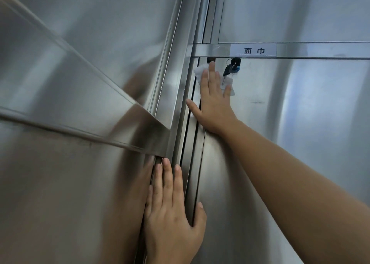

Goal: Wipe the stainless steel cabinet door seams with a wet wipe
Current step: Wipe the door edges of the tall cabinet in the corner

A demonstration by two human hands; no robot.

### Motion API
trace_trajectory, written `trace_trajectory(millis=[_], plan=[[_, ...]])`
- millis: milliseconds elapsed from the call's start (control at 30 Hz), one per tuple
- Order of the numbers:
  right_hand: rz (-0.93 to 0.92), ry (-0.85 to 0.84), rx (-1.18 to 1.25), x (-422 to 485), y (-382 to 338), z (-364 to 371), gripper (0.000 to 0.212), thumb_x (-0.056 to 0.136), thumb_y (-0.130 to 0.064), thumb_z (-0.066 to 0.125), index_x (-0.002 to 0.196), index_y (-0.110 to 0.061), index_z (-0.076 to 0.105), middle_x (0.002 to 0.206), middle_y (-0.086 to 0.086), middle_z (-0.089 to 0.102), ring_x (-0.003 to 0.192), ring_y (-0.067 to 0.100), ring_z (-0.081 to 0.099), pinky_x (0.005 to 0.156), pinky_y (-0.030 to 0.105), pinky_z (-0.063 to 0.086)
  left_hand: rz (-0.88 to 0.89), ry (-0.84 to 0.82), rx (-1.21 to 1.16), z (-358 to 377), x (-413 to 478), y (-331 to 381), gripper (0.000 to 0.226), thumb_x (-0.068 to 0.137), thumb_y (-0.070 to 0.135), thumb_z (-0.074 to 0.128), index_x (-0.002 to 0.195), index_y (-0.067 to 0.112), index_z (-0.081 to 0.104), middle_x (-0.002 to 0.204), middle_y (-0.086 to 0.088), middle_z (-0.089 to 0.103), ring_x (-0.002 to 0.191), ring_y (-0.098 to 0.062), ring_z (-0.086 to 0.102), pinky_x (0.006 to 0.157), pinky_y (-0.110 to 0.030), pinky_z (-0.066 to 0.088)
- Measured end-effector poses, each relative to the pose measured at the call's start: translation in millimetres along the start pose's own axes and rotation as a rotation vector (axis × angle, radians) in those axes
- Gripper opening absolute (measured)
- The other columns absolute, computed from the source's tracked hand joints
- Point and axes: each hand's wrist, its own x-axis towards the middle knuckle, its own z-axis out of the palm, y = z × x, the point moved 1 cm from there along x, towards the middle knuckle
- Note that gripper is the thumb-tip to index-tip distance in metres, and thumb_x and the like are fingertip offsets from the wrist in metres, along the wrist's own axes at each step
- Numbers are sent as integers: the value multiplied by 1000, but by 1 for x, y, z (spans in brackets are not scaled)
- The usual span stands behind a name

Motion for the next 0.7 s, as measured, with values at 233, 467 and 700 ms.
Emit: trace_trajectory(millis=[233, 467, 700], plan=[[-60, -114, -182, 4, 4, 4, 72, 94, -57, 22, 148, -21, -10, 155, 5, -19, 141, 27, -20, 109, 60, -11, -4, 24, 1, 1, -1, 0, 74, 71, 42, 43, 133, 2, 46, 145, -14, 34, 135, -23, 24, 108, -30, 15], [-11, -148, -329, 28, 7, 4, 75, 91, -65, 17, 148, -25, -10, 155, 4, -20, 141, 28, -20, 107, 62, -7, 10, 50, 9, 4, 0, -3, 75, 69, 43, 43, 131, 1, 48, 144, -15, 35, 134, -24, 27, 105, -34, 22], [-15, -122, -365, 20, 4, 8, 78, 90, -65, 19, 148, -22, -10, 156, 8, -18, 141, 32, -19, 106, 64, -6, 13, 53, 20, 3, -1, -3, 75, 69, 42, 42, 131, 1, 48, 143, -16, 36, 134, -24, 27, 105, -33, 22]])
